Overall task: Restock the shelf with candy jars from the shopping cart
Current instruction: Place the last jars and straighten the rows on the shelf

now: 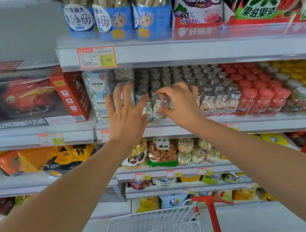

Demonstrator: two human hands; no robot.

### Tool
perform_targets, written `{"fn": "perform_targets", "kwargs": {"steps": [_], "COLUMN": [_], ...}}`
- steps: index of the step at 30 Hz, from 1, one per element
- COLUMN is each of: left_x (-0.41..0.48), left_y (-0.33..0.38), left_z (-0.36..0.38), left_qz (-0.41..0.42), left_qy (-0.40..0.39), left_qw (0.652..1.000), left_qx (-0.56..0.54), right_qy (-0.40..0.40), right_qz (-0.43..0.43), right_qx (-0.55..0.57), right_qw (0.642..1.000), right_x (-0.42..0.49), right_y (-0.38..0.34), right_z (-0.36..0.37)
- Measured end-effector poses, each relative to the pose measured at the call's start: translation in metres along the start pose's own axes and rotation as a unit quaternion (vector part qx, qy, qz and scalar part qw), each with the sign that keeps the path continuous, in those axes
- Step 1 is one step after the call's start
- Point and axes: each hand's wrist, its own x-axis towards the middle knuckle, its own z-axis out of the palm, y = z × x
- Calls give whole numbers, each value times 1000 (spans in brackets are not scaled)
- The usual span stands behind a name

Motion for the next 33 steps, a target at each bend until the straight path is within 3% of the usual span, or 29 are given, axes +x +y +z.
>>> {"fn": "perform_targets", "kwargs": {"steps": [7, 13, 20, 25, 33], "left_x": [13, 23, 32, 31, 32], "left_y": [16, 17, -4, -14, -24], "left_z": [-4, -6, 3, 10, 20], "left_qz": [-60, -58, 17, 58, 81], "left_qy": [-29, -25, -26, 11, 42], "left_qw": [997, 997, 999, 998, 996], "left_qx": [29, 40, 9, -32, 0], "right_qy": [-49, -68, -45, 2, 63], "right_qz": [-24, -64, -91, -79, -77], "right_qx": [28, 1, -54, -36, -14], "right_qw": [998, 996, 993, 996, 995], "right_x": [17, 26, 28, 19, 16], "right_y": [13, 19, 27, 32, 28], "right_z": [-3, -5, 19, 31, 32]}}
